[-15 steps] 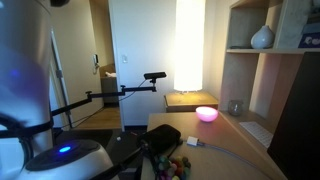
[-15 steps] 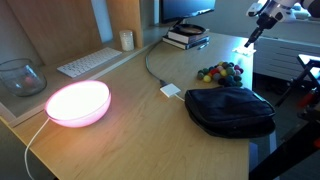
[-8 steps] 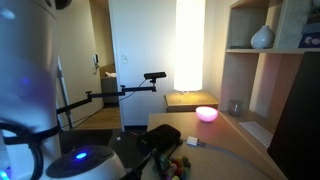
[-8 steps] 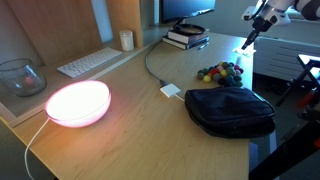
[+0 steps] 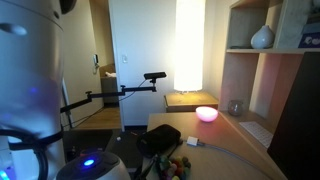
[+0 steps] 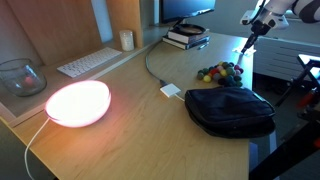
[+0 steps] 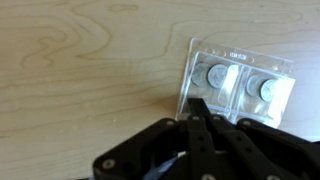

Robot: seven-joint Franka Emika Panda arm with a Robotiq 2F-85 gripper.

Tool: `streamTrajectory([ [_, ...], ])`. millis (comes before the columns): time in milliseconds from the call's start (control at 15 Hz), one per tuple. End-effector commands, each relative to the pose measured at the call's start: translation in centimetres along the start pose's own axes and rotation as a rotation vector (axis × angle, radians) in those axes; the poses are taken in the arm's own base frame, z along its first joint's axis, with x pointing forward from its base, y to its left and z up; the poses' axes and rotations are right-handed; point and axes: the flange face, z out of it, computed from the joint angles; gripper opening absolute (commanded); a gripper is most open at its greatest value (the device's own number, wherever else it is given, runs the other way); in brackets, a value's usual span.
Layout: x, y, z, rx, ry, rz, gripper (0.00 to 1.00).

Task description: Put the charger cable, head and the plastic object onto the floor.

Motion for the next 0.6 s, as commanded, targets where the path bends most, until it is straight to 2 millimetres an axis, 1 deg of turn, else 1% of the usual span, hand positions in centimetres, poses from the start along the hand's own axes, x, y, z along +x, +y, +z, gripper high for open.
streamTrajectory([
  [0,1.5,-0.3,0.2,0.011,0.037,-0.052,0.00],
  [333,4.6,-1.6,0.2,0.024,0.090,-0.145,0.00],
  [533,5.9,-2.8,0.1,0.035,0.113,-0.176,0.00],
])
